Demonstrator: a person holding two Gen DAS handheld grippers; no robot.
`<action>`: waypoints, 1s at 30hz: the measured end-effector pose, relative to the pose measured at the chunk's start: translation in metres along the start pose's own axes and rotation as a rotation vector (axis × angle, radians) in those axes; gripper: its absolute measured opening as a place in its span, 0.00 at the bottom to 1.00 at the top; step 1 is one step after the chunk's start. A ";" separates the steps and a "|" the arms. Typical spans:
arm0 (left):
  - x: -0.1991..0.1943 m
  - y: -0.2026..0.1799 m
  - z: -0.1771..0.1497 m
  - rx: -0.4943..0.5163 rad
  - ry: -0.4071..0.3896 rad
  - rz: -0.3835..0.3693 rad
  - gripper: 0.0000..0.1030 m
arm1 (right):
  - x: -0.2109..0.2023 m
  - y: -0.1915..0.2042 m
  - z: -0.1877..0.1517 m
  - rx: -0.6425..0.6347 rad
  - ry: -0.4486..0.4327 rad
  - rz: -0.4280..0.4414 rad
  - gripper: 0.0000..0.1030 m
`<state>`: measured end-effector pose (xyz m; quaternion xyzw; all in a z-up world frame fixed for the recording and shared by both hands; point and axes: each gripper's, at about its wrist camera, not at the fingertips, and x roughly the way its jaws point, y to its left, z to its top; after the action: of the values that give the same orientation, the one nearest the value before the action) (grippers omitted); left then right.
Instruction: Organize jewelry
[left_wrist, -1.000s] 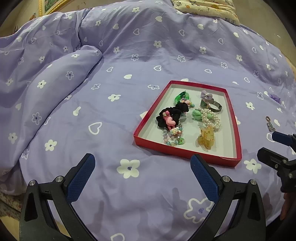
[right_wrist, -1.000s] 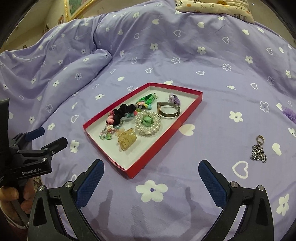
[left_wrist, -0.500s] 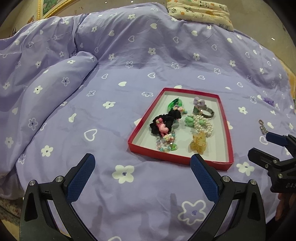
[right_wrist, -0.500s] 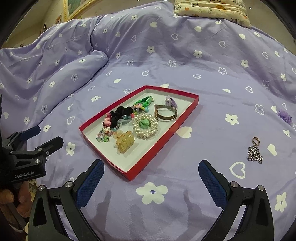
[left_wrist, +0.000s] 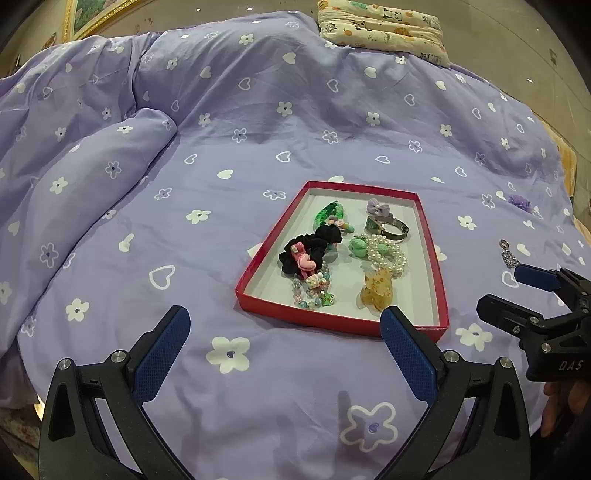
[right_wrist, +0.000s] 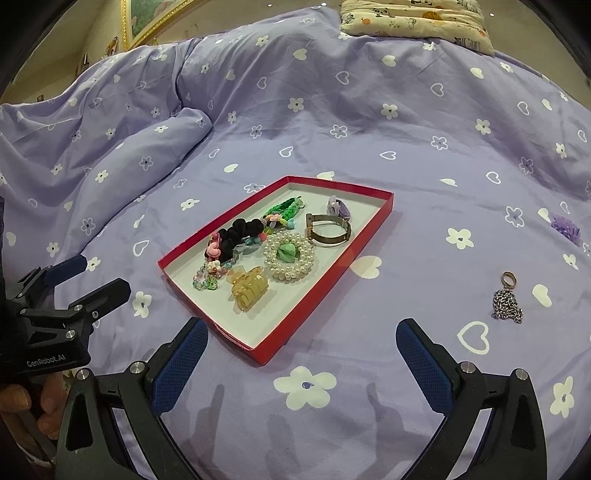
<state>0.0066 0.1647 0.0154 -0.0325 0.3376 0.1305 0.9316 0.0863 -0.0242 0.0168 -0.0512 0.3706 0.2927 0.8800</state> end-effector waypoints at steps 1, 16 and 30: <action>0.000 0.000 0.000 0.000 0.000 0.002 1.00 | 0.000 0.000 0.000 0.000 0.000 0.001 1.00; 0.004 0.001 -0.004 -0.010 0.039 0.014 1.00 | -0.001 0.005 0.000 0.005 0.018 0.013 1.00; 0.006 0.004 -0.003 -0.021 0.041 0.017 1.00 | -0.001 0.005 0.000 0.008 0.017 0.015 1.00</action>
<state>0.0080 0.1697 0.0097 -0.0420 0.3555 0.1414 0.9230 0.0834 -0.0200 0.0183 -0.0475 0.3793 0.2976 0.8748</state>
